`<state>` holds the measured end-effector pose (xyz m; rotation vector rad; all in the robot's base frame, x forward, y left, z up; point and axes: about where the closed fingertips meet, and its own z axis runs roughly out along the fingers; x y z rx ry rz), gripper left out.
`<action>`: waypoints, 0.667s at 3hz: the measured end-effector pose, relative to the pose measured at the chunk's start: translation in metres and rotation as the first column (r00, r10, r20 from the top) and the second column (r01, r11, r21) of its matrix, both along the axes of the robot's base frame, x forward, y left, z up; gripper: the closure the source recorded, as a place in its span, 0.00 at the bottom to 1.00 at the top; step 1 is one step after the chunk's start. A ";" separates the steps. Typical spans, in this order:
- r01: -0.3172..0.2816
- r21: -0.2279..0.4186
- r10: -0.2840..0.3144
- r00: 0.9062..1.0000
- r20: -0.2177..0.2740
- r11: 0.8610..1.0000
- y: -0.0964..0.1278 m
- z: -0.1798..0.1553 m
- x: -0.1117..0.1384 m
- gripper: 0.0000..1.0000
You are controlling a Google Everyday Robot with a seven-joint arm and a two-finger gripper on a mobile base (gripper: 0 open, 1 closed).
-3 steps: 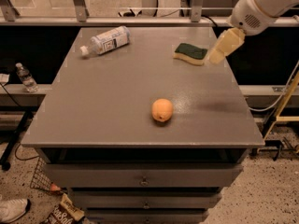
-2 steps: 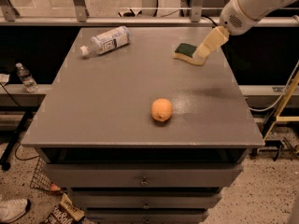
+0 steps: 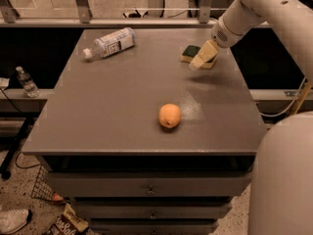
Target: Move sponge near orange
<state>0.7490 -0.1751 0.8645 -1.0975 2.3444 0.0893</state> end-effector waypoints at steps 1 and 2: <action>0.009 0.003 -0.009 1.000 -0.012 1.000 0.001 -0.006 0.003 0.00; 0.008 0.003 -0.008 0.999 -0.050 1.000 0.010 -0.020 0.015 0.02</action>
Offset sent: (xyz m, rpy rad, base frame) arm 0.0274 0.0103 -0.0206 0.0031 0.0733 -0.0145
